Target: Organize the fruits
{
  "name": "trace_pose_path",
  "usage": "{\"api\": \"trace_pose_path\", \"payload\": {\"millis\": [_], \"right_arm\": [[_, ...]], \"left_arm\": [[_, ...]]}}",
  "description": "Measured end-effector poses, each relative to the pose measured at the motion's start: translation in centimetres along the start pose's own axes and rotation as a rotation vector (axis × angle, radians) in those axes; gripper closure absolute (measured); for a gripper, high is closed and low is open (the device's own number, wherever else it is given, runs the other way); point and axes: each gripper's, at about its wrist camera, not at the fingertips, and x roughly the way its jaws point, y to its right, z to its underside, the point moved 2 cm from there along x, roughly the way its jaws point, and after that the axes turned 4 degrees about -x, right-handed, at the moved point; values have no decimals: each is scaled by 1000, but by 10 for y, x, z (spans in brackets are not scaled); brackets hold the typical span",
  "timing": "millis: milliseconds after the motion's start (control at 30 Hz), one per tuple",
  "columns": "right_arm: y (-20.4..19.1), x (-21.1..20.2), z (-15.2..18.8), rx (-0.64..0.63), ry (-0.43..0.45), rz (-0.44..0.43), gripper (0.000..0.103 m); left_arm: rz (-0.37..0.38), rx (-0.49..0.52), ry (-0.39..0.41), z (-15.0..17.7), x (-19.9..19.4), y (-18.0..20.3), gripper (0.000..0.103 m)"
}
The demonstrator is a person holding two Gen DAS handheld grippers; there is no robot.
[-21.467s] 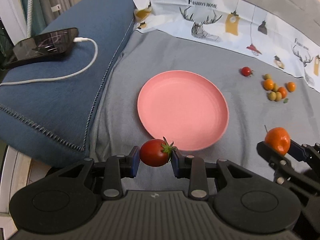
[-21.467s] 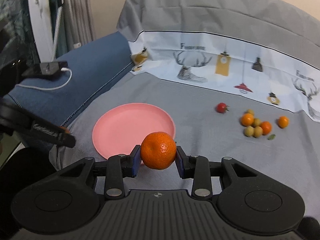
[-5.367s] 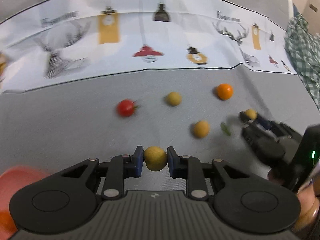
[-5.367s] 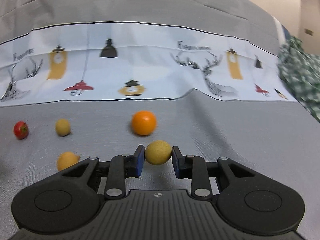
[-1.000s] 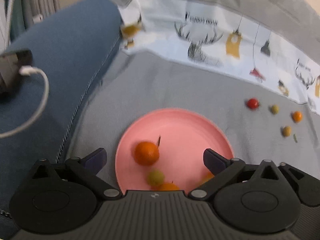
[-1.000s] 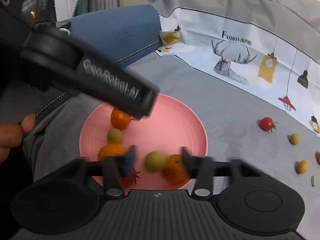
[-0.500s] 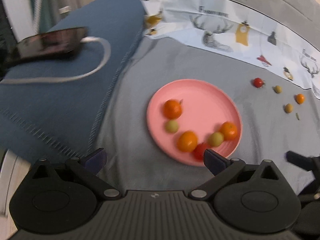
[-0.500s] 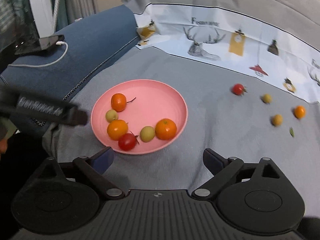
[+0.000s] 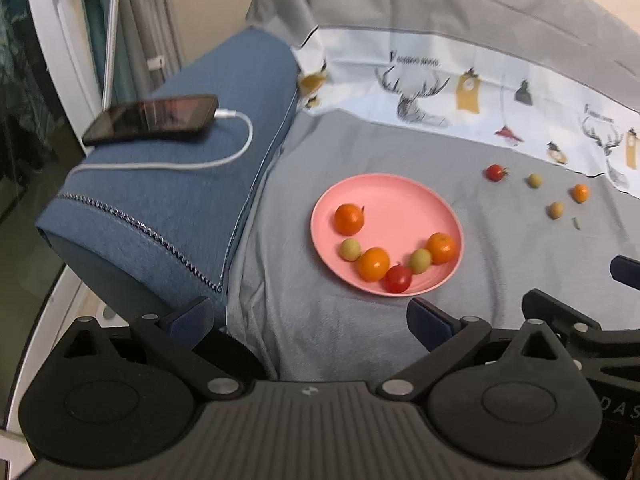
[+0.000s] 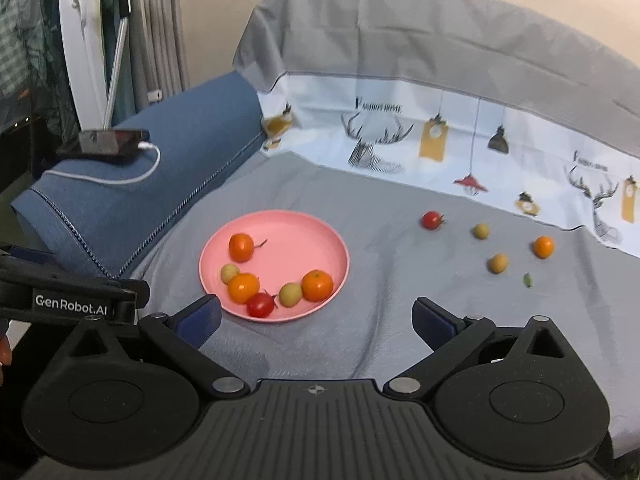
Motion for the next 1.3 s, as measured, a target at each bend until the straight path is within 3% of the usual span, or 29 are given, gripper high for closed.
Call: {"api": "trace_pose_path", "payload": {"millis": [567,1300], "right_arm": [[0,-46,3,20,98,13,1],[3,-37,8,45,70,4,1]], "left_arm": [[-9,9,80,10,-42,3,0],[-5,14,52,10,-31,0,0]]}}
